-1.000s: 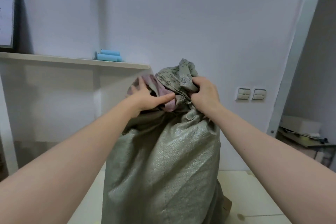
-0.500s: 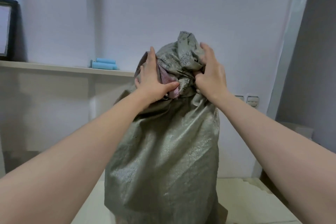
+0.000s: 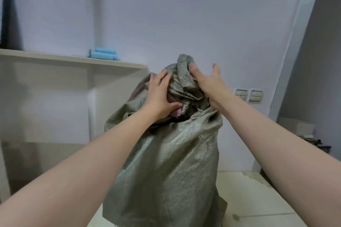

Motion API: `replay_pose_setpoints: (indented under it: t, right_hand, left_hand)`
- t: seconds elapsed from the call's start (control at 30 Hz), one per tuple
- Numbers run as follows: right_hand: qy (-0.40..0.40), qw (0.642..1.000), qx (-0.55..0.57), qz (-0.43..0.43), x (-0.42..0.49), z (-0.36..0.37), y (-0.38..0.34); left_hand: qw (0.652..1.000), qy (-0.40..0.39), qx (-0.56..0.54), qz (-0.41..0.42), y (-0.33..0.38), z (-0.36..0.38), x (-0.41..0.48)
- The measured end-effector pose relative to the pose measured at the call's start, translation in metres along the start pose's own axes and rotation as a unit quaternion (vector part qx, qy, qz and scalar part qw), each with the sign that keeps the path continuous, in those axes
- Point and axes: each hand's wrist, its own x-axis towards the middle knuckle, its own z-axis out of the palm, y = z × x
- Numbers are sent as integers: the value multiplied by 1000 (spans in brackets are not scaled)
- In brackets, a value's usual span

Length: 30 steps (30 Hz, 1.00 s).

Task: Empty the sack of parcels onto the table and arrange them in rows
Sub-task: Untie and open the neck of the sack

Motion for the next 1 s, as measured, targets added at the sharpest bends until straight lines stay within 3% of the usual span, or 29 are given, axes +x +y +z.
replay_pose_setpoints:
  t: [0.07, 0.1, 0.2, 0.3, 0.37, 0.5, 0.6, 0.73, 0.9, 1.0]
  right_hand:
    - [41, 987, -133, 77, 7, 3, 12]
    - [21, 979, -173, 101, 12, 5, 21]
    - [-83, 977, -141, 139, 38, 6, 59]
    - [-98, 981, -106, 131, 15, 2, 45]
    - [-91, 982, -149, 68, 10, 3, 37]
    - [3, 985, -152, -84, 13, 9, 18]
    - [88, 978, -128, -142, 27, 4, -11]
    - [110, 971, -172, -127, 53, -6, -39]
    - [147, 962, -176, -148, 64, -12, -49]
    - [152, 957, -179, -171, 64, -11, -36]
  left_hand:
    - [999, -23, 12, 28, 2, 4, -5]
    - [998, -41, 16, 46, 1, 5, -7]
    - [993, -101, -13, 65, -5, 3, -15]
    - [986, -158, -35, 49, -11, -4, -21]
    - [984, -167, 5, 59, -9, -7, -23]
    - [998, -57, 15, 32, 0, -13, -12]
    - [994, 63, 43, 76, 6, -26, 11]
    - [987, 93, 88, 99, 17, -41, 41]
    - [957, 250, 73, 131, 29, -54, 54]
    - [963, 238, 56, 115, 23, -54, 50]
